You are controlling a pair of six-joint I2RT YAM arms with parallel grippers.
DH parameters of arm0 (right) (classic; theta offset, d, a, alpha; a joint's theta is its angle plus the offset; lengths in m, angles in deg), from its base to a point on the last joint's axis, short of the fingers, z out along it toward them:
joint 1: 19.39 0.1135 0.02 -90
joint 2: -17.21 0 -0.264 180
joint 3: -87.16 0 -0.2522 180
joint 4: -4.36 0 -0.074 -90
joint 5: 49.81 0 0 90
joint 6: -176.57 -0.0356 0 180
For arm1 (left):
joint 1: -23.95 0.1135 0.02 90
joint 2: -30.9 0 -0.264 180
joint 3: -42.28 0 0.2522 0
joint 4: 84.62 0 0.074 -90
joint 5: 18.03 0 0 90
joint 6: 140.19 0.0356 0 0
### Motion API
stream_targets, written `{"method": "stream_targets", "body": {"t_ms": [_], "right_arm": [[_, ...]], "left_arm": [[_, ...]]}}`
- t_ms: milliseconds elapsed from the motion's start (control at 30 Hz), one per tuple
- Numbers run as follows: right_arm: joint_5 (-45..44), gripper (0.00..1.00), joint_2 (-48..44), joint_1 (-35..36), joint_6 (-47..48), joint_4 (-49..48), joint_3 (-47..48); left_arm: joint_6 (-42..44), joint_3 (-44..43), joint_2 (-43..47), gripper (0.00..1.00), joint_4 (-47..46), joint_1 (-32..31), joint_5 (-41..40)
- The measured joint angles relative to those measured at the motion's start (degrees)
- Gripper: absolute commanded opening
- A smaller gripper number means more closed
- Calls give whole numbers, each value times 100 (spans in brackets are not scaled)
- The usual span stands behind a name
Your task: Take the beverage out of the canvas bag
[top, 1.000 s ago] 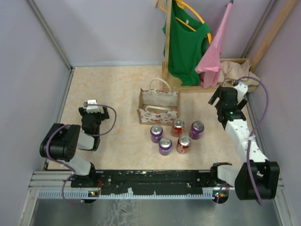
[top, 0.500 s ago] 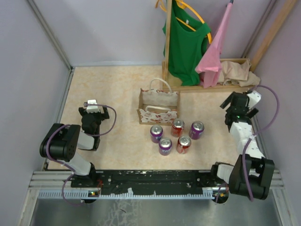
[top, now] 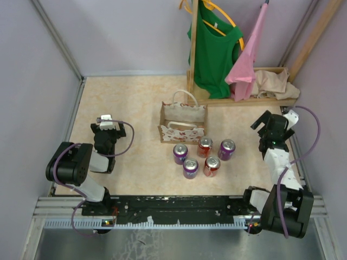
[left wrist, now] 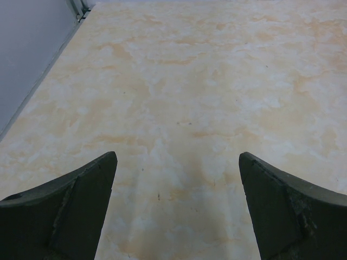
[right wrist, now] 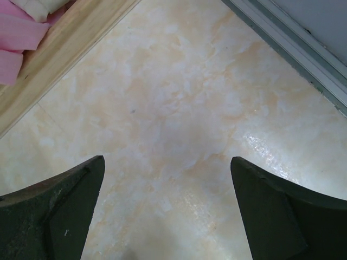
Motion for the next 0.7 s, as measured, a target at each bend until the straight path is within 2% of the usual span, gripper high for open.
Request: {"method": "stream_targets", "body": {"t_ms": [267,700], "right_arm": [[-22,99,-105,0,-44,-133,-48],[-522,99,-85,192,-146,-111,-48]], "left_arm": [[0,0,0,100,0,0,0],[0,0,0,100,0,0,0]]}}
